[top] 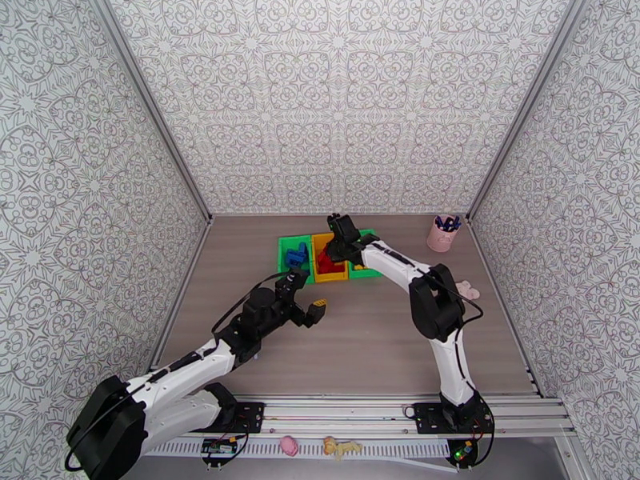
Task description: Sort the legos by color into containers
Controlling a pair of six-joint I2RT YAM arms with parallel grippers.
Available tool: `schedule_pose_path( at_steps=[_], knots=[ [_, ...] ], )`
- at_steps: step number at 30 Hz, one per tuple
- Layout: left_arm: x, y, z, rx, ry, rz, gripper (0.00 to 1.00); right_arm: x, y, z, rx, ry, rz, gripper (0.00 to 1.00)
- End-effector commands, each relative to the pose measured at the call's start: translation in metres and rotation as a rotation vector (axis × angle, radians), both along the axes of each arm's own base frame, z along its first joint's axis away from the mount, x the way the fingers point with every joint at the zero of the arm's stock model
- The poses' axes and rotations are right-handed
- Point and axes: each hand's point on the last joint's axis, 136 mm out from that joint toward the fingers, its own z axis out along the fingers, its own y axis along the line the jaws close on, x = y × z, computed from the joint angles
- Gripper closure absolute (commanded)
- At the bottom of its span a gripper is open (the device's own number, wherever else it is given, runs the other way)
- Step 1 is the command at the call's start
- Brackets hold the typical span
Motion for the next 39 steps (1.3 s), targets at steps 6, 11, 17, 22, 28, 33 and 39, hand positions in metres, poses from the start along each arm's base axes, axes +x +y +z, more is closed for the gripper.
schedule_pose_path(
  at_steps=[6,11,17,22,28,33,39],
  knots=[
    [0.018,0.042,0.012,0.05,-0.07,0.223,0.0,-0.021,-0.019,0.087,0.115,-0.207,0.035,0.15],
    [0.03,0.096,0.017,0.082,-0.077,0.44,0.0,-0.046,-0.061,0.115,0.153,-0.346,0.009,0.05],
    [0.033,0.18,0.021,0.07,-0.078,0.723,0.0,-0.077,-0.142,0.12,0.095,-0.439,-0.111,0.01],
    [0.031,0.232,0.009,0.064,-0.084,0.87,0.0,-0.104,-0.212,0.105,0.041,-0.483,-0.24,0.0],
    [0.036,0.251,-0.02,0.074,-0.086,0.904,0.0,-0.127,-0.279,0.071,-0.049,-0.503,-0.401,0.0],
    [0.048,0.255,-0.039,0.119,-0.09,0.859,0.0,-0.128,-0.309,0.048,-0.059,-0.537,-0.475,0.01],
    [0.065,0.264,-0.041,0.085,-0.119,0.863,0.01,-0.112,-0.316,0.029,-0.013,-0.57,-0.469,0.0]
  ],
)
